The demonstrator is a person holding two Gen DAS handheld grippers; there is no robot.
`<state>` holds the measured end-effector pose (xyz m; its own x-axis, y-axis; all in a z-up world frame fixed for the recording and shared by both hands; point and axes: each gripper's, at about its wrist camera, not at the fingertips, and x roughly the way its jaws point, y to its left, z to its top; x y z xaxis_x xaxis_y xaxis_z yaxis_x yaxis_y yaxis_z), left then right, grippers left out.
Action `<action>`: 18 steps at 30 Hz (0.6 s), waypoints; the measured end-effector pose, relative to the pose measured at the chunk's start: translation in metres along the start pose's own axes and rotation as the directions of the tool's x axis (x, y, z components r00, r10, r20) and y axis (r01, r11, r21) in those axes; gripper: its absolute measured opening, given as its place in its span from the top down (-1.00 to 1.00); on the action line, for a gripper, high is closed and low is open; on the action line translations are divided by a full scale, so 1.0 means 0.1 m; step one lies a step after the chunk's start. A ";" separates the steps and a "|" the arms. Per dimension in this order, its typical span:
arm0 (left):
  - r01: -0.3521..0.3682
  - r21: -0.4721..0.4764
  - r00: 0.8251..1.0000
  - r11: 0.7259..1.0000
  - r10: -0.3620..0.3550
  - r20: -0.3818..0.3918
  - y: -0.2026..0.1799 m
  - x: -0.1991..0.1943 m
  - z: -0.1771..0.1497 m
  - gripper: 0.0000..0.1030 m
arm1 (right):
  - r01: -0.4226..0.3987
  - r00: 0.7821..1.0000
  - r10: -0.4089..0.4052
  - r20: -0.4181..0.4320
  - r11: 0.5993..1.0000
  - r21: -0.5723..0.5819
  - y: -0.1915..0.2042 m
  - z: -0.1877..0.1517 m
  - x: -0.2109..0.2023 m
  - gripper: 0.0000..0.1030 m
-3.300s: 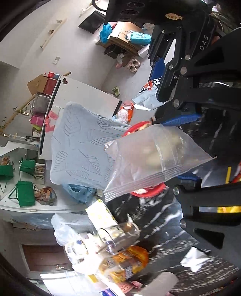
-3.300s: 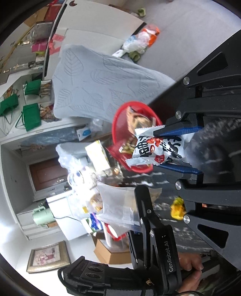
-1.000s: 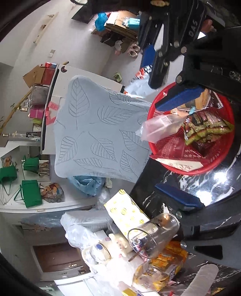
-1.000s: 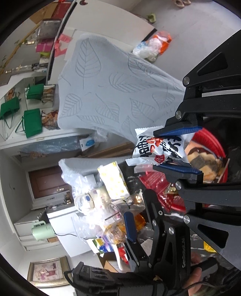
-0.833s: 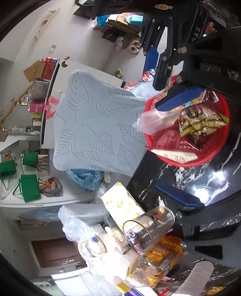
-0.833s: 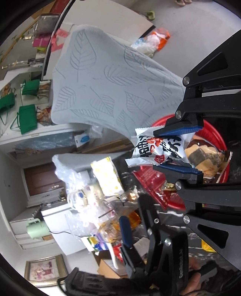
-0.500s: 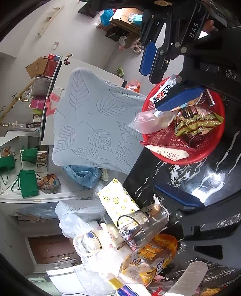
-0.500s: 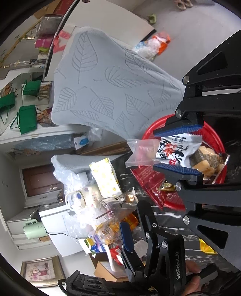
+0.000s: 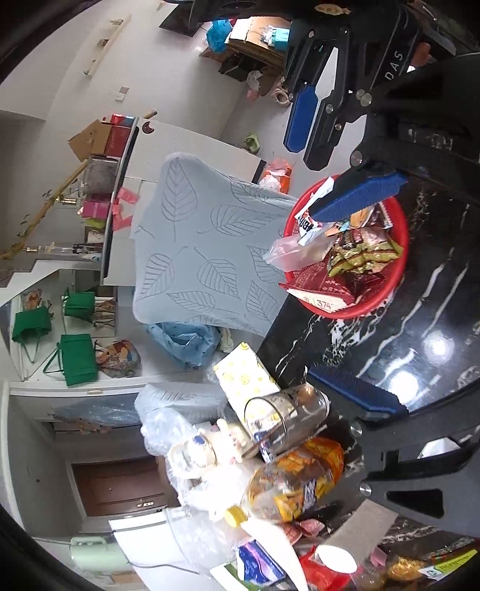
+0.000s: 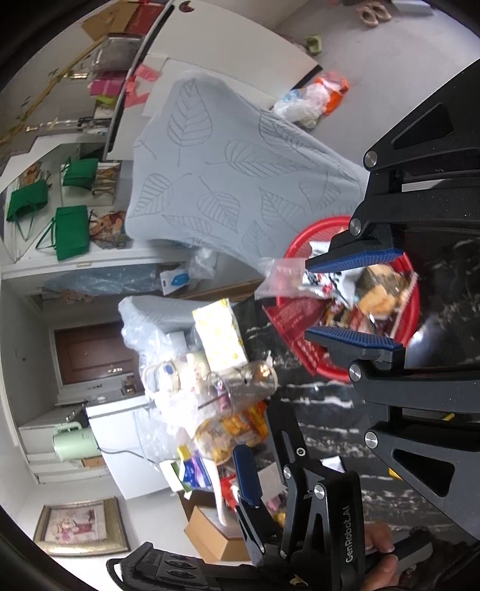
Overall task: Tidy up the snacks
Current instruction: 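Lower the white packet into the red basket and open the right tool, then withdraw both open tools from the basket toward the yellow snack bag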
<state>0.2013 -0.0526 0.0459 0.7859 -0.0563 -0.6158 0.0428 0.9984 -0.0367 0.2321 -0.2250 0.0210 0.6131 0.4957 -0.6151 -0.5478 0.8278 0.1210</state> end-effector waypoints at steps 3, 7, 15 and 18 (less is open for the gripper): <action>-0.009 0.000 1.000 1.000 0.009 0.013 0.01 -0.19 -0.07 -0.55 | -0.005 1.000 0.005 0.018 1.000 -0.012 0.12 -0.02 -0.13 0.42; -0.030 -0.006 0.999 1.000 0.031 0.032 0.05 -0.45 -0.18 -0.55 | -0.021 0.999 0.022 0.041 0.999 -0.024 0.31 -0.08 -0.29 0.42; -0.077 -0.027 0.996 0.997 0.078 0.034 0.11 -0.89 -0.49 -0.55 | -0.054 0.997 0.057 0.046 0.997 -0.046 0.67 -0.33 -0.54 0.28; -0.097 -0.042 0.995 0.994 0.098 0.034 0.13 -1.03 -0.62 -0.55 | -0.068 0.996 0.070 0.047 0.997 -0.048 0.77 -0.42 -0.62 0.23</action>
<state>0.0831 -0.0339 0.0603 0.8071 0.0423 -0.5890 -0.0597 0.9982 -0.0102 0.1282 -0.2026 0.0356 0.5992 0.5643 -0.5680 -0.6148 0.7787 0.1251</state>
